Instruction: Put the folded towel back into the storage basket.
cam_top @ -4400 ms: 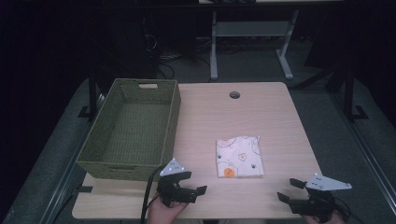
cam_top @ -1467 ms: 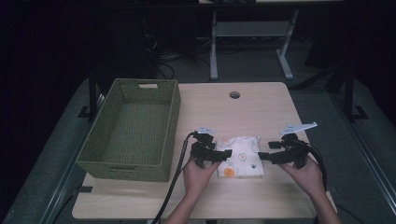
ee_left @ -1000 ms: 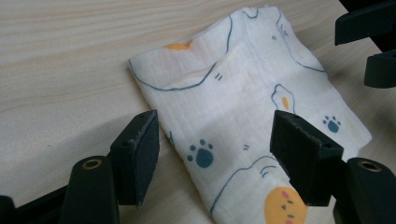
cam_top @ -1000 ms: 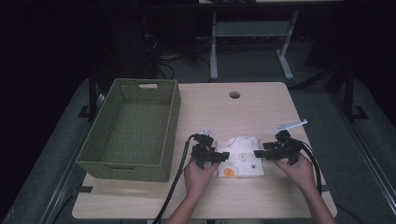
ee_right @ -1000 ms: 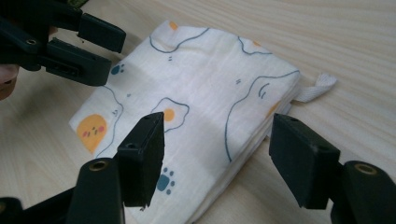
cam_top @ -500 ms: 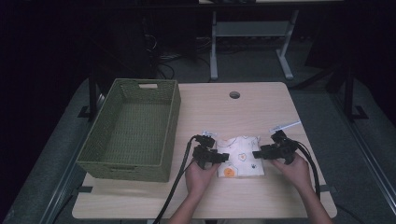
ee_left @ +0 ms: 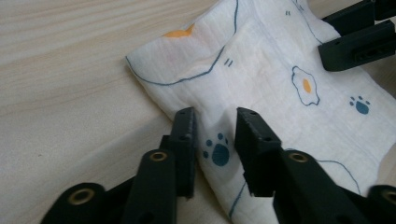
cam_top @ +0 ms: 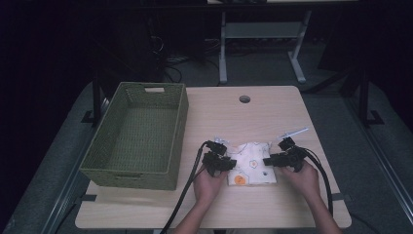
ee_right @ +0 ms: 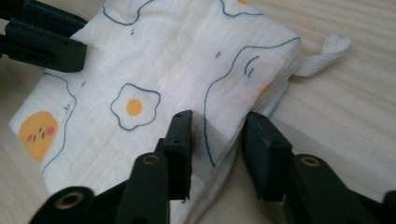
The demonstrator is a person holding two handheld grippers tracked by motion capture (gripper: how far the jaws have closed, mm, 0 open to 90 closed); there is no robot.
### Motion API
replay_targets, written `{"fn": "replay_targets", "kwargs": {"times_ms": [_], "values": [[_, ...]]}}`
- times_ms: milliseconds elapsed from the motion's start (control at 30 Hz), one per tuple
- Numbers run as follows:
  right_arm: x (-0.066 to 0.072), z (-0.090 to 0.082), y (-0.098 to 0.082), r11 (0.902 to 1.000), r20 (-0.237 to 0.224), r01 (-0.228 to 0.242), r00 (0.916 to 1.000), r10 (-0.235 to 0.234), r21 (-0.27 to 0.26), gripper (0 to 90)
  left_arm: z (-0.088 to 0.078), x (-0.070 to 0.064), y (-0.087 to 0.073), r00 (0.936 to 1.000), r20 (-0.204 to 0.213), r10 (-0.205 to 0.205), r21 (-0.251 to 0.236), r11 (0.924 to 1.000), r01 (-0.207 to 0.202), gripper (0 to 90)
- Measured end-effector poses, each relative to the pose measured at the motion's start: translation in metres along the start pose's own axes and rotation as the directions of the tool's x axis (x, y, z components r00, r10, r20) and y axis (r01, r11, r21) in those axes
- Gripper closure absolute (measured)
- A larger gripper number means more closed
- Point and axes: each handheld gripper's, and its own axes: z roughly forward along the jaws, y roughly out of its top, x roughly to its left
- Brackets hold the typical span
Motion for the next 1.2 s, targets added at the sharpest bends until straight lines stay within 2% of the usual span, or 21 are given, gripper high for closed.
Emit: {"fn": "replay_targets", "kwargs": {"times_ms": [100, 133, 167, 233, 367, 533, 567, 733, 900, 1200], "values": [[0.002, 0.001, 0.000, 1.0000, 0.005, -0.004, 1.0000, 0.004, -0.004, 68.5, 0.001, 0.002, 0.001, 0.9999, 0.013, -0.004, 0.002, 1.0000, 0.004, 75.9], [0.003, 0.002, 0.000, 0.9999, 0.001, -0.012, 0.9999, 0.012, -0.007, 73.6, 0.002, 0.003, 0.001, 0.9998, 0.020, -0.005, 0.004, 1.0000, 0.005, 77.6], [0.003, 0.002, 0.000, 0.9999, 0.001, -0.012, 0.9999, 0.012, -0.007, 73.6, 0.002, 0.003, 0.001, 0.9998, 0.020, -0.005, 0.004, 1.0000, 0.005, 79.1], [0.004, 0.004, -0.001, 0.9993, -0.016, -0.034, 0.9993, 0.034, -0.018, 80.2, 0.003, 0.004, 0.002, 0.9996, 0.028, -0.005, 0.007, 1.0000, 0.005, 81.3], [0.002, 0.004, -0.002, 0.9973, -0.042, -0.070, 0.9967, 0.069, -0.023, 83.6, 0.002, 0.005, 0.004, 0.9996, 0.028, 0.001, 0.007, 1.0000, -0.001, 83.4], [0.001, 0.003, -0.002, 0.9940, -0.079, -0.100, 0.9922, 0.096, -0.045, 84.5, -0.004, 0.006, 0.006, 0.9994, 0.035, -0.001, -0.007, 1.0000, 0.001, 84.2], [0.001, 0.001, -0.002, 0.9915, -0.099, -0.117, 0.9889, 0.111, -0.058, 84.6, -0.007, 0.006, 0.008, 0.9994, 0.034, 0.001, -0.007, 1.0000, -0.001, 84.3], [0.001, -0.005, 0.000, 0.9864, -0.141, -0.136, 0.9825, 0.122, -0.093, 84.8, -0.014, 0.008, 0.012, 0.9995, 0.029, 0.007, -0.011, 0.9999, -0.007, 84.3], [0.001, -0.013, 0.001, 0.9819, -0.165, -0.144, 0.9787, 0.123, -0.123, 84.8, -0.022, 0.006, 0.018, 0.9995, 0.023, 0.020, -0.019, 0.9996, -0.020, 84.4], [0.003, -0.011, 0.002, 0.9815, -0.179, -0.151, 0.9755, 0.129, -0.118, 84.9, -0.027, 0.006, 0.022, 0.9994, 0.008, 0.034, -0.011, 0.9994, -0.034, 84.6]]}}
